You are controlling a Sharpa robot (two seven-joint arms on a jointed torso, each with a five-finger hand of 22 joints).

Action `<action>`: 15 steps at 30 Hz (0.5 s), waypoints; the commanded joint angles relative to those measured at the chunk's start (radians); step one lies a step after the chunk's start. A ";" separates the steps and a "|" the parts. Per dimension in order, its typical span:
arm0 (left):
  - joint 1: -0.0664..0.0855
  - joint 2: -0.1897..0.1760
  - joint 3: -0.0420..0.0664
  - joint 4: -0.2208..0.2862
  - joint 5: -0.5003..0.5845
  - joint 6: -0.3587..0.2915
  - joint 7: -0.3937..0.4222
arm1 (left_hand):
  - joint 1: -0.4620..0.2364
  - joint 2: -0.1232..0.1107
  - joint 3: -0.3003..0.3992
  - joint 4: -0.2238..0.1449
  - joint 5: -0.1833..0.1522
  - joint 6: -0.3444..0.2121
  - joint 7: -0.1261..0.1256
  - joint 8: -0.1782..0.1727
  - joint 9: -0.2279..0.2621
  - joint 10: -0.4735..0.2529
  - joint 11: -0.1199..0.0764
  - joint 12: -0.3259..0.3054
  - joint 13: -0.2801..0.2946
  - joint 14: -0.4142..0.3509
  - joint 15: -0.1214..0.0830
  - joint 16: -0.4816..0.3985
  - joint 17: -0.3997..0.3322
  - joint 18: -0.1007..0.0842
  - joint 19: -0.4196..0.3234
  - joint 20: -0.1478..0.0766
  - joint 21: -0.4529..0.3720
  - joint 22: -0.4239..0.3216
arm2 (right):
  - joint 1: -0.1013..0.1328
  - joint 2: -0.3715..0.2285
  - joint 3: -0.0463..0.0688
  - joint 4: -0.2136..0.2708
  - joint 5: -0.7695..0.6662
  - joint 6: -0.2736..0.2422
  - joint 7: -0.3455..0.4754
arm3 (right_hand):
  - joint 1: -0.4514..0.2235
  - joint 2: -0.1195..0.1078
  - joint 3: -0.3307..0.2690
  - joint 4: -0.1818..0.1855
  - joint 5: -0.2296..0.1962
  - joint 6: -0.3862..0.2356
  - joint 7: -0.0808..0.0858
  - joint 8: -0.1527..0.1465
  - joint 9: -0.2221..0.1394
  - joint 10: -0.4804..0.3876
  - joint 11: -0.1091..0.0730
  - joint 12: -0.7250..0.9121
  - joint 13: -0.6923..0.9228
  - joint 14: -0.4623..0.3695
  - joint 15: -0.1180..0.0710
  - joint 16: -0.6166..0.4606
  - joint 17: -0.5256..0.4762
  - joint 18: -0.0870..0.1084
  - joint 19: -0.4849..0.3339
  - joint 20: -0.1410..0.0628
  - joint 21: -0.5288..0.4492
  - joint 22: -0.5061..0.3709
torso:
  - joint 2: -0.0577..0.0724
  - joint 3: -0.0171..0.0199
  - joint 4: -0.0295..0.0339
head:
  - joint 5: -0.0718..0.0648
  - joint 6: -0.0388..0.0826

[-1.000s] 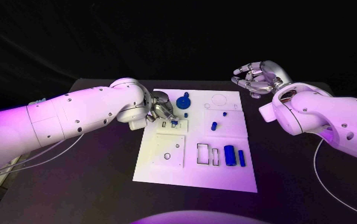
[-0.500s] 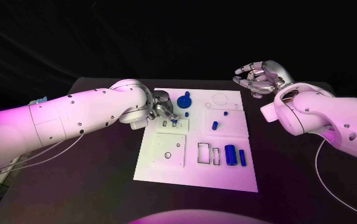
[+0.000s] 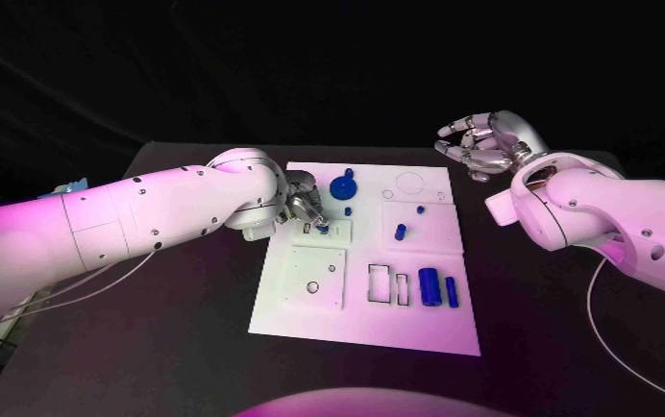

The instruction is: Assemble the parts on the task board

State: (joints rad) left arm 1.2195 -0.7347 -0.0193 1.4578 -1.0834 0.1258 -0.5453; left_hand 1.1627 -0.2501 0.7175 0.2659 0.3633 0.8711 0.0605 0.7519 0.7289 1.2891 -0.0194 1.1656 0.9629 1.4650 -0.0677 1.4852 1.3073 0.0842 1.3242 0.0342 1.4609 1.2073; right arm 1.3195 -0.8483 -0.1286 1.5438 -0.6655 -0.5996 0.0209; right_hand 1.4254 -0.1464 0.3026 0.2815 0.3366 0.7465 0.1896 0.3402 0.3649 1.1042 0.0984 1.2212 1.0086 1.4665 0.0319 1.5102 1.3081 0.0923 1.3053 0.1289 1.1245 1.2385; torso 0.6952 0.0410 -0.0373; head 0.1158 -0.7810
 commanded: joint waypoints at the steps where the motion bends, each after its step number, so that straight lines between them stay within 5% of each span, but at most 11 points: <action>1: -0.001 0.004 0.000 0.000 -0.013 0.016 -0.006 | -0.008 0.004 0.232 -0.237 0.003 0.008 -0.002 0.002 0.002 0.006 0.001 -0.004 -0.001 0.060 -0.009 0.005 0.057 -0.008 0.006 0.001 0.004 0.001 | -0.001 0.000 0.000 0.000 0.000 0.005 0.002 | -0.012 0.000 0.007 0.001 0.004 0.002 -0.002 0.006 -0.001 -0.005 0.003 -0.004 -0.002 0.057 -0.007 -0.005 0.083 0.014 -0.001 -0.001 -0.006 -0.001 | -0.001 0.0006 0.0000 | 0.000 0.000; 15: -0.003 0.004 0.000 0.008 -0.044 -0.028 0.007 | -0.008 0.004 0.232 -0.238 0.006 0.009 -0.002 0.003 0.004 0.011 0.000 0.001 0.007 0.061 -0.009 0.007 0.062 -0.010 0.011 0.001 0.006 0.008 | -0.001 -0.001 0.000 -0.001 0.017 0.010 -0.004 | -0.013 0.000 0.007 0.002 0.005 0.002 -0.002 0.006 -0.001 -0.006 0.003 -0.004 -0.002 0.057 -0.007 -0.006 0.082 0.014 -0.002 -0.001 -0.007 -0.001 | 0.000 0.0017 -0.0005 | -0.001 -0.001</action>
State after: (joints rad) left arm 1.2172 -0.7315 -0.0200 1.4621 -1.1078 0.1126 -0.5460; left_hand 1.1575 -0.2554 0.7176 0.2659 0.3634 0.8748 0.0570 0.7487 0.7320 1.2958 -0.0196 1.1655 0.9695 1.4687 -0.0713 1.4889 1.3081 0.0840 1.3277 0.0378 1.4609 1.2149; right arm 1.3190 -0.8487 -0.1288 1.5425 -0.6527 -0.5988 0.0181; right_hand 1.4254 -0.1464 0.3054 0.2843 0.3366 0.7465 0.1896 0.3402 0.3649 1.1042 0.0984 1.2212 1.0075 1.4665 0.0319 1.5102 1.3079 0.0923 1.3053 0.1289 1.1245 1.2385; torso 0.6943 0.0423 -0.0378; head 0.1150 -0.7809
